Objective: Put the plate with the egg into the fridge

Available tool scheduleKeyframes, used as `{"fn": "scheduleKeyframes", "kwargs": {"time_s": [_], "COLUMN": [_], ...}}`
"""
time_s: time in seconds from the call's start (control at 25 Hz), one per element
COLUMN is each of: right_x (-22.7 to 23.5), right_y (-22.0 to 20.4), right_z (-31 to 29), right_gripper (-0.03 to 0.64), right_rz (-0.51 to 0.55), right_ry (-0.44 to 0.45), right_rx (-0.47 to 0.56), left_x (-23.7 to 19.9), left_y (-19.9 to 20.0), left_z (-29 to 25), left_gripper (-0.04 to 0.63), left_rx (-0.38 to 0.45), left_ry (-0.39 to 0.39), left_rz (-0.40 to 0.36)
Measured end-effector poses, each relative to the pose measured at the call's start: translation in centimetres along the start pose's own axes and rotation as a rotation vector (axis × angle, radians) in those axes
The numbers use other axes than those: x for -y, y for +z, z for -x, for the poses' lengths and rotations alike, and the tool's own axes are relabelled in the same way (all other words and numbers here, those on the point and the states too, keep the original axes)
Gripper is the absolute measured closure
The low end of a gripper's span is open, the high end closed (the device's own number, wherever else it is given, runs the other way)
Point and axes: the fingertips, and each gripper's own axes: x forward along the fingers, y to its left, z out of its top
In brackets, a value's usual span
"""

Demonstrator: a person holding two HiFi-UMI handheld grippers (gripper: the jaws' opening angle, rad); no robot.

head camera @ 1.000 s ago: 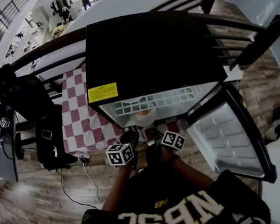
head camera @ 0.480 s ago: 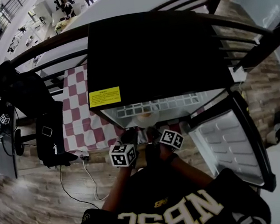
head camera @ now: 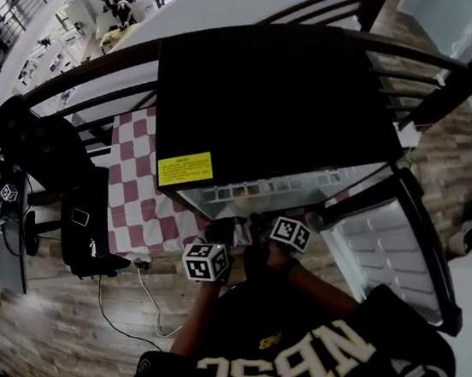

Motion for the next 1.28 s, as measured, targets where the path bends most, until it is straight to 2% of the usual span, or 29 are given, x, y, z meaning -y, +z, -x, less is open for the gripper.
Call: {"fn": "scheduleKeyframes", "kwargs": {"time_s": [0.24, 0.6, 0.8, 1.0, 1.08, 1.2, 1.28], "right_x": [-1.5, -2.5, -2.2, -2.3, -2.0, -1.8, -2.0], "right_y": [1.4, 3.8, 4.8, 5.1, 5.4, 6.1, 6.5], "right_z": [-1.3, -3.7, -4.5, -4.8, -4.8, -4.4, -4.1], "right_gripper": [0.566, 0.569, 0.569, 0.566, 0.549, 0.476, 0.409], "right_rz": [0.015, 0.049, 0.108, 0.248, 0.371, 0.598, 0.686], "right_ry": [0.017, -0.013, -0.056, -0.130, -0.189, -0.283, -0.308], "right_rx": [0.005, 0.035, 0.041, 0.015, 0.006, -0.003, 0.002], "left_x": [-0.1, -0.6, -0.5, -0.7, -0.6, -0.3, -0.2], "left_y": [0.6, 0.7, 0.3, -0.2, -0.3, -0.6, -0.9], "left_z": [-0.2, 0.0, 0.3, 0.9, 1.2, 1.7, 2.1], "left_gripper": [0.554, 0.554, 0.554, 0.554, 0.554, 0.554, 0.554], "left_rx": [0.008, 0.016, 0.008, 0.005, 0.006, 0.008, 0.005], "left_ry": [0.000, 0.015, 0.016, 0.018, 0.015, 0.008, 0.007], "left_rz": [-0.006, 0.009, 0.015, 0.030, 0.048, 0.067, 0.070]}}
